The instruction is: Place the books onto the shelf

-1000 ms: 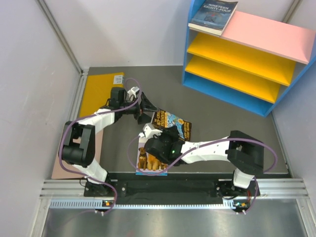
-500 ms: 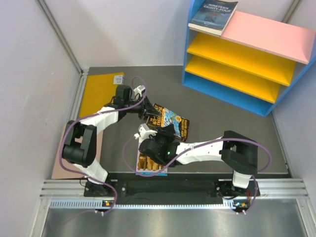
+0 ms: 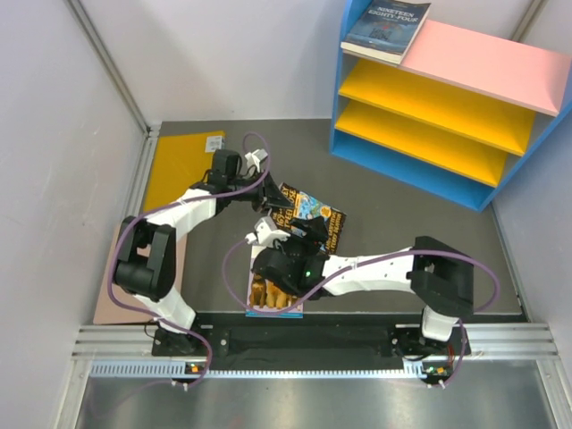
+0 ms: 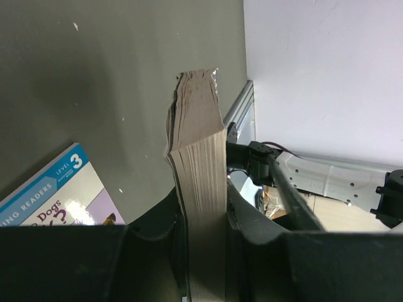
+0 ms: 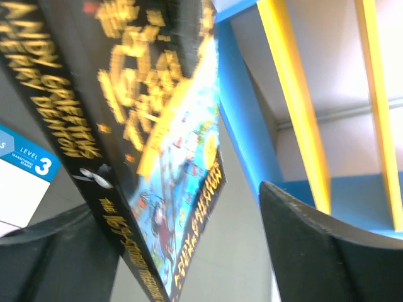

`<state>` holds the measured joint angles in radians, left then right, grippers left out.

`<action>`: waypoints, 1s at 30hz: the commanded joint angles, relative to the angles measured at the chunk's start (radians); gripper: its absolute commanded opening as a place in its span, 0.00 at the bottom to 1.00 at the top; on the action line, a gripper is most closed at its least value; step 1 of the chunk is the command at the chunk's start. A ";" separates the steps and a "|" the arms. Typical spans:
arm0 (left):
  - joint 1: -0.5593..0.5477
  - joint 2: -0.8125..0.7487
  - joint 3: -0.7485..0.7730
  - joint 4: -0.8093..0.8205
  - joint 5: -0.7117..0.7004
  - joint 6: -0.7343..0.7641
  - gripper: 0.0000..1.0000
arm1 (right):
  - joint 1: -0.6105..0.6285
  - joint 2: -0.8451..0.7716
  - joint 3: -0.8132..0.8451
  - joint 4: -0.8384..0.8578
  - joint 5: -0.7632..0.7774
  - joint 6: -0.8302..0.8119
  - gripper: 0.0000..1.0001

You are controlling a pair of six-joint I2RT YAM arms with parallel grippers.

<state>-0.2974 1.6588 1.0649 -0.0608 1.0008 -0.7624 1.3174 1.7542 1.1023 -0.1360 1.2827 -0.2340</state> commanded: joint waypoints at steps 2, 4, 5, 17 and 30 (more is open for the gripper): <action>-0.002 0.016 0.050 0.096 0.019 0.034 0.00 | -0.003 -0.140 0.077 -0.186 -0.009 0.228 0.88; 0.001 0.025 0.058 0.125 0.018 0.034 0.00 | -0.007 -0.232 0.067 -0.237 -0.130 0.326 0.88; 0.003 0.041 0.066 0.134 0.024 0.031 0.00 | -0.013 -0.280 0.045 -0.225 -0.260 0.328 0.88; 0.014 0.202 0.319 -0.098 0.258 0.362 0.00 | -0.429 -0.864 -0.095 -0.253 -1.090 0.274 1.00; 0.014 0.104 0.288 -0.097 0.571 0.572 0.00 | -0.822 -0.783 -0.192 -0.258 -1.943 0.274 1.00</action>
<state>-0.2840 1.8671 1.3441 -0.1890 1.3754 -0.2569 0.6044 0.9401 0.9600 -0.4347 -0.2581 0.0357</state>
